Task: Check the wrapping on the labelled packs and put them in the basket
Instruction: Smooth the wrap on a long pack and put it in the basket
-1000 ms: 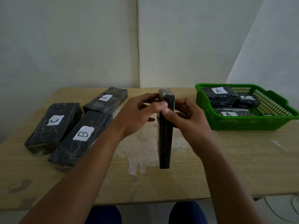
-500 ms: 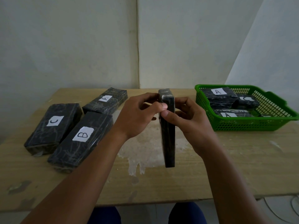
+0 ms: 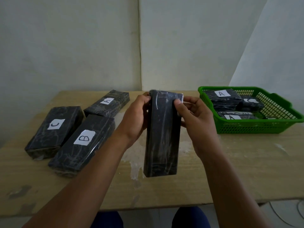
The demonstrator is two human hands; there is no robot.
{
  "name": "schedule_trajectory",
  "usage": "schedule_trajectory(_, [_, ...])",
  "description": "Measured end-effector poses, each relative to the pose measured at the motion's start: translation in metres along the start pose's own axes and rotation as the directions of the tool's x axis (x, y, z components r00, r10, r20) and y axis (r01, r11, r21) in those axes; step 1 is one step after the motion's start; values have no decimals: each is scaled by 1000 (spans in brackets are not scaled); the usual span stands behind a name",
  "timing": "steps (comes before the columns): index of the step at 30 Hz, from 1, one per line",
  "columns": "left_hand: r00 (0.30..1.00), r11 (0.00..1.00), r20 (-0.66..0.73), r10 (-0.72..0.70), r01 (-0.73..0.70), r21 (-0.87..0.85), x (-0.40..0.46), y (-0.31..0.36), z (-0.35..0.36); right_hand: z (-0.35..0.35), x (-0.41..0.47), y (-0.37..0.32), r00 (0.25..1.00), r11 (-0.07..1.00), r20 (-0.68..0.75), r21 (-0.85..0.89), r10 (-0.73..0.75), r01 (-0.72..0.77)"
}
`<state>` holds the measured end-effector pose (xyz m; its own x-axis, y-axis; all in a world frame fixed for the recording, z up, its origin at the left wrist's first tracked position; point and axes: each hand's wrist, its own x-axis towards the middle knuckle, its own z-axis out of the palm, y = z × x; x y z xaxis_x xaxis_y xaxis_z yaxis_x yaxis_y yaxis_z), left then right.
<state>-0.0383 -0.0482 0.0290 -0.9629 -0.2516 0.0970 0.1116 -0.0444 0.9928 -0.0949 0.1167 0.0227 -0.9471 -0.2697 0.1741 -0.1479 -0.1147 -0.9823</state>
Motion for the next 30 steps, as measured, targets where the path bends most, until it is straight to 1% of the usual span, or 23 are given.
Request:
schedule_trajectory(2, [1000,1000,-27,-13,13,10,0,0,2,1,0,-2,998,999,61,25,33,-34])
schedule_trajectory(3, [999,999,-48,-9,10,33,0,2,3,1,0,-2,997,999,67,41,30,-33])
schedule_trajectory(6, [993,979,-77,92,-76,189,0,3,2,0,-2,-4,1000,998,6,53,-23,23])
schedule_trajectory(7, [988,971,-86,125,-104,216,0,2,1,-1,-2,-4,999,998,-10,42,-43,44])
schedule_trajectory(10, [981,969,-100,165,-142,204,1,-3,-2,-3,-4,-3,994,995,-14,-11,-104,104])
schedule_trajectory(16, [992,988,-35,119,-115,103,5,-7,-3,1,-13,-6,964,950,-21,-177,-266,259])
schedule_trajectory(19, [994,989,-24,108,-105,101,6,-8,-3,3,-15,-8,946,931,-29,-190,-322,312])
schedule_trajectory(23, [992,985,-19,128,-125,121,5,-6,-3,1,-13,-5,942,925,-34,-207,-334,320])
schedule_trajectory(24, [988,979,-22,151,-147,141,4,-4,-3,0,-11,-3,946,933,-40,-187,-321,308])
schedule_trajectory(26, [971,944,-34,238,-223,243,1,0,-2,-4,-7,2,965,965,-55,-65,-257,253])
schedule_trajectory(28, [935,855,-22,353,-313,415,-4,3,0,-8,-5,5,984,980,-37,91,-173,176])
schedule_trajectory(30, [893,762,-15,449,-374,529,-7,4,2,-9,-7,6,992,974,3,189,-128,125])
